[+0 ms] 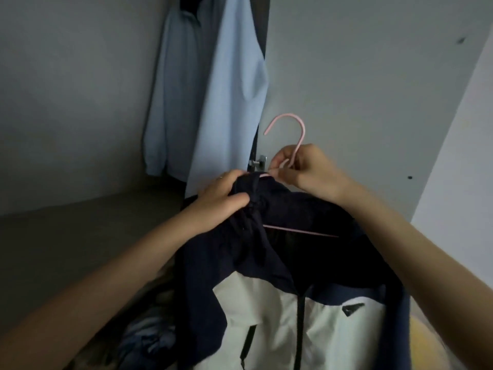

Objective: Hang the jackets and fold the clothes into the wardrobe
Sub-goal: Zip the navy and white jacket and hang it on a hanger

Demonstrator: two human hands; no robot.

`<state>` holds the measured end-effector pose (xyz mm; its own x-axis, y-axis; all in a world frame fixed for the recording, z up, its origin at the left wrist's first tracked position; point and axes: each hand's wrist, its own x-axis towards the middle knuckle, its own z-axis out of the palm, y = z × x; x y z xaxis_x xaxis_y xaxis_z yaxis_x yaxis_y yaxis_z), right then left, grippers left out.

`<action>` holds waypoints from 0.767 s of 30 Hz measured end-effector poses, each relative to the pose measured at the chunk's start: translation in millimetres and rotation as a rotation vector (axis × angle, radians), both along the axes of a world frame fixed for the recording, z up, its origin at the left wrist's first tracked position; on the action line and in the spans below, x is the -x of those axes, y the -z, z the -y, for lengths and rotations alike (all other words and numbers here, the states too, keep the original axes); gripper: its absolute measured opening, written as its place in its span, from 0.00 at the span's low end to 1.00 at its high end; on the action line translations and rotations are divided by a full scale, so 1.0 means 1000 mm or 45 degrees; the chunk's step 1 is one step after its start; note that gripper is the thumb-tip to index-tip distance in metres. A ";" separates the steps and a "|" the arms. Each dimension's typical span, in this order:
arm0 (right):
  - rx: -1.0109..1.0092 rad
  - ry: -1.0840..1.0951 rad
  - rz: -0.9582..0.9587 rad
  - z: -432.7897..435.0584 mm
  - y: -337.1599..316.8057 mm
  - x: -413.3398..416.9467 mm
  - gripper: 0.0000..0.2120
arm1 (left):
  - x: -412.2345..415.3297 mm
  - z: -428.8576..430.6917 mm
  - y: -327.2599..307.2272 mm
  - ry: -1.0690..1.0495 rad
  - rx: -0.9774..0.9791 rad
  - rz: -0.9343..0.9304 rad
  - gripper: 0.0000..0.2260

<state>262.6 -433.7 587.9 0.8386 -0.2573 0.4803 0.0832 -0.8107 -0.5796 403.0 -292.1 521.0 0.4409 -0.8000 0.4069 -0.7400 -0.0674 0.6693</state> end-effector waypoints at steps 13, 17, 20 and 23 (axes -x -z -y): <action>0.604 0.471 0.033 0.025 -0.126 -0.017 0.17 | -0.125 -0.020 -0.192 -0.712 0.534 0.983 0.16; 0.406 0.302 0.158 0.027 -0.145 -0.058 0.20 | -0.186 -0.032 -0.246 -0.769 0.509 0.976 0.15; 0.594 0.433 0.159 0.025 -0.161 -0.097 0.13 | -0.215 -0.033 -0.262 -0.728 0.496 0.983 0.14; 0.868 0.619 0.320 0.018 -0.179 -0.147 0.09 | -0.245 -0.037 -0.285 -0.676 0.549 0.986 0.12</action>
<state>409.2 -452.1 766.9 0.5592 -0.1483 0.8157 -0.3019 -0.9528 0.0337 648.0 -255.2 805.6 0.1897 -0.2978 0.9356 -0.9233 -0.3781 0.0668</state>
